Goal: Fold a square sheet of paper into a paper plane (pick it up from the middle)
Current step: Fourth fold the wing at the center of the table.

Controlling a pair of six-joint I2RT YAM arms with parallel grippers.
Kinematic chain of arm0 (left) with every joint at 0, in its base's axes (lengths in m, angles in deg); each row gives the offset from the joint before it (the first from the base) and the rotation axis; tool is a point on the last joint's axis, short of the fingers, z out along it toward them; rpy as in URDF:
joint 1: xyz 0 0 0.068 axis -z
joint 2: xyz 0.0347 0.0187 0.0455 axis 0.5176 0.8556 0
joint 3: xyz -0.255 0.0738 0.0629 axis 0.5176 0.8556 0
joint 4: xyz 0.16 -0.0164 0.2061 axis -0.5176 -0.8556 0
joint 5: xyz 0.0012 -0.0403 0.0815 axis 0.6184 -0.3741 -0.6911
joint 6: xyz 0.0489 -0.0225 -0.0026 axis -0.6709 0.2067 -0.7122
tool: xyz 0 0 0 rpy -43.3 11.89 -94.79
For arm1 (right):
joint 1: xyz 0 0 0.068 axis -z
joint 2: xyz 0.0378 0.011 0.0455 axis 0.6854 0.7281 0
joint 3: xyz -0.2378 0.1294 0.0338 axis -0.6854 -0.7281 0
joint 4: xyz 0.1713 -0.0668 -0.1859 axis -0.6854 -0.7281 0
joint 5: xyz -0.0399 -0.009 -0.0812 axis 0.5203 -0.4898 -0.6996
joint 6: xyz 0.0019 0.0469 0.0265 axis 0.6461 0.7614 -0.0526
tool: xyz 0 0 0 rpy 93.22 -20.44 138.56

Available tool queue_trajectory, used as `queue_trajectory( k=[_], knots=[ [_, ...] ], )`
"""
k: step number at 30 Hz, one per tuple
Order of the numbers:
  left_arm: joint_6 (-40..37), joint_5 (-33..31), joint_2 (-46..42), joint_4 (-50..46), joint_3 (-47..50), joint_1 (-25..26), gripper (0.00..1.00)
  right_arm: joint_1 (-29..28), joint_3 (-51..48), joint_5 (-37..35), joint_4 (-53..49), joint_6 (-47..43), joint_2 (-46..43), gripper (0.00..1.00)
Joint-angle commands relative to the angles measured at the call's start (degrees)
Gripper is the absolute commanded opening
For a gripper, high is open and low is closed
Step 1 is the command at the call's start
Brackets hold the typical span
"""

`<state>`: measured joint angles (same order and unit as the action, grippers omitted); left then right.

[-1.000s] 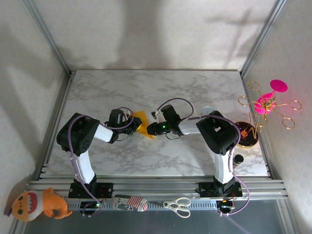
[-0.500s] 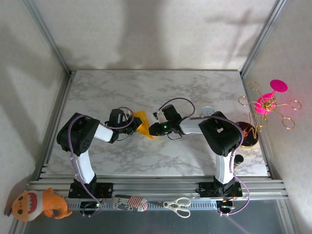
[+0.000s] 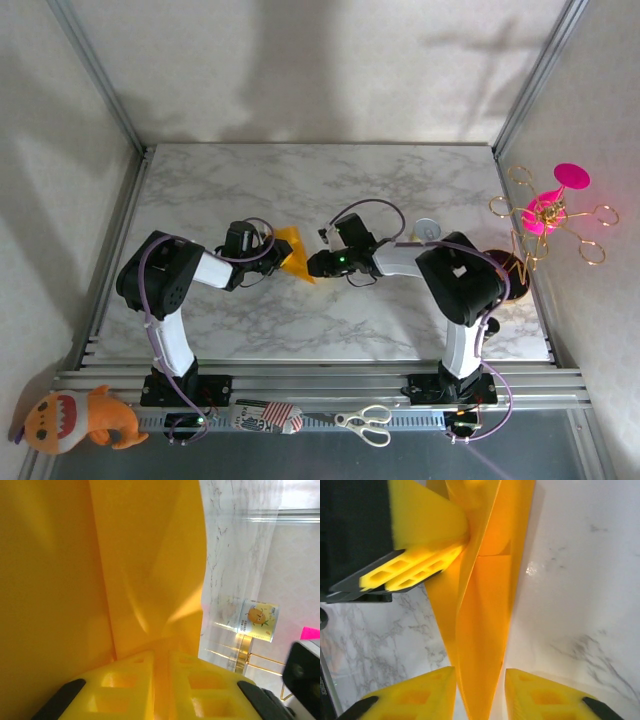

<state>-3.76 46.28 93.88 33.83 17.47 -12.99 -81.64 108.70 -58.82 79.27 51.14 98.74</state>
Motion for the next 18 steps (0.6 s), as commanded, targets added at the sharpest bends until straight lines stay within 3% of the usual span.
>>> queue_trajectory(
  k=[1,10,18],
  knots=[
    [-2.4,-5.1,2.4,-9.8,0.8,0.1,0.15,0.2,0.2,-6.9,-3.6,1.7,-4.7,0.34],
    [-2.5,-5.4,2.5,-11.2,0.6,0.2,0.15,-3.8,8.6,-0.8,-8.2,-2.4,0.2,0.18],
    [-3.0,-5.7,3.0,-13.2,-0.1,0.3,0.15,-4.9,11.4,-1.5,-8.8,-2.0,4.2,0.17]
  ],
)
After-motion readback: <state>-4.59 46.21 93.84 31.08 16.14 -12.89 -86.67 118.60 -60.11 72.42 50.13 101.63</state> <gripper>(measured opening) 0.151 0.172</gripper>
